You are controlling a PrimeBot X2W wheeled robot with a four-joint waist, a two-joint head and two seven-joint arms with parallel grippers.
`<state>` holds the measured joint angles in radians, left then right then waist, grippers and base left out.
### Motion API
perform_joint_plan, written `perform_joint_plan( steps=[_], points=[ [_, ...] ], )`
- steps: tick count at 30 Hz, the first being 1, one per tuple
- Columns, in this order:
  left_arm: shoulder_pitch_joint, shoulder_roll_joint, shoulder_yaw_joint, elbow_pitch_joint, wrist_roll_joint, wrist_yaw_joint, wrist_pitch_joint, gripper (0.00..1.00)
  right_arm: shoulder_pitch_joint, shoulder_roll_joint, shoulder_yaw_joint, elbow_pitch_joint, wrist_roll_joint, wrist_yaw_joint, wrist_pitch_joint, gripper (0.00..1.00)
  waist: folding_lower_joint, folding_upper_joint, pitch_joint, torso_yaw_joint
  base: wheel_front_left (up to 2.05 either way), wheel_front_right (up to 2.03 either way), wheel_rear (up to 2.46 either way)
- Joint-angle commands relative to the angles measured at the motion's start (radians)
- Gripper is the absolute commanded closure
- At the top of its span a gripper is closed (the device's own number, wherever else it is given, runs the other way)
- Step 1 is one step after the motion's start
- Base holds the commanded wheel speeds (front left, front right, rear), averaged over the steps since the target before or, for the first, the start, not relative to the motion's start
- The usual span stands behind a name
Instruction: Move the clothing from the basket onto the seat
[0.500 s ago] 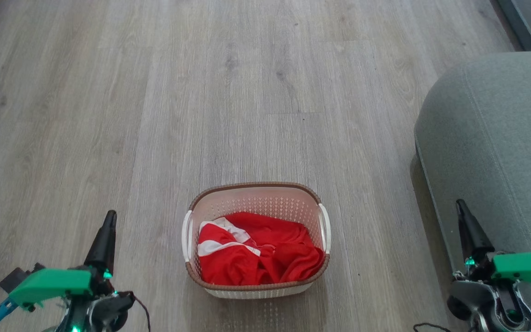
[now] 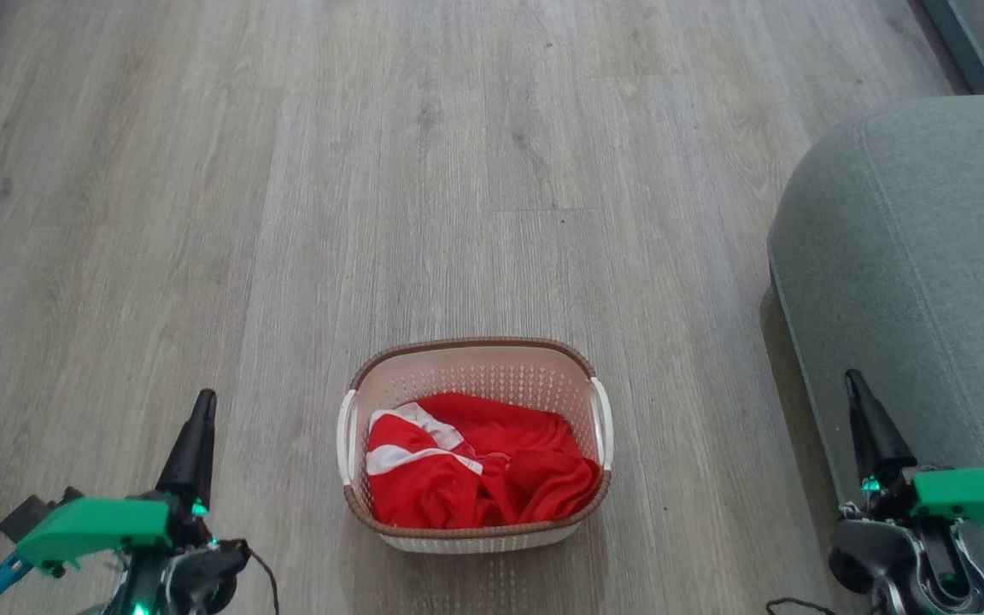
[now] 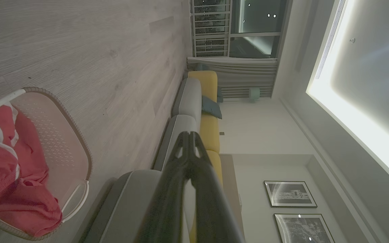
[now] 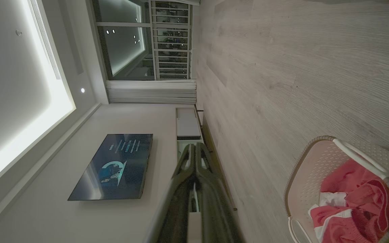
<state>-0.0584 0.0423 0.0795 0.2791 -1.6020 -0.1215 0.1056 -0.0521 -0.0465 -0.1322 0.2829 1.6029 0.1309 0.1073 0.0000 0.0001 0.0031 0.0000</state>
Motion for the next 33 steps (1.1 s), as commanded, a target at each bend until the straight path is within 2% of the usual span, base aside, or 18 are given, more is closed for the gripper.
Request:
perform_joint_plan(
  steps=[1,8,9,10,24,33],
  points=[
    [-0.049,0.008,0.034,-0.034,-0.007,-0.009,0.007,1.00,-0.056,-0.004,0.019,-0.038,0.006,0.000,0.006,1.00,0.0000,-0.0001,0.000,0.000,0.00,0.00,0.00],
    [-0.049,0.008,0.034,-0.034,-0.007,-0.009,0.007,1.00,-0.056,-0.004,0.019,-0.038,0.006,0.000,0.006,1.00,0.0000,-0.0001,0.000,0.000,0.00,0.00,0.00],
    [0.000,0.000,-0.001,0.003,0.000,0.002,-0.001,1.00,0.000,0.000,0.001,0.004,0.000,0.000,0.000,1.00,0.0000,-0.0001,0.000,0.000,0.00,0.00,0.00],
    [0.003,-0.001,-0.002,0.015,0.000,0.002,-0.002,0.00,0.004,0.001,0.002,0.016,0.000,0.000,-0.001,0.00,0.0000,-0.0001,0.000,0.000,0.00,0.00,0.00],
    [-0.003,0.000,-0.037,0.023,0.010,0.001,-0.041,0.00,0.004,-0.015,0.030,0.018,-0.044,0.000,-0.039,0.00,0.0000,-0.0001,0.002,0.000,0.00,0.00,0.00],
    [-0.014,0.000,-0.037,0.030,0.113,0.000,-0.067,0.00,-0.003,-0.021,0.030,0.009,-0.217,0.000,-0.067,0.00,0.0000,-0.0001,0.002,0.001,0.00,0.00,0.00]
  ],
)
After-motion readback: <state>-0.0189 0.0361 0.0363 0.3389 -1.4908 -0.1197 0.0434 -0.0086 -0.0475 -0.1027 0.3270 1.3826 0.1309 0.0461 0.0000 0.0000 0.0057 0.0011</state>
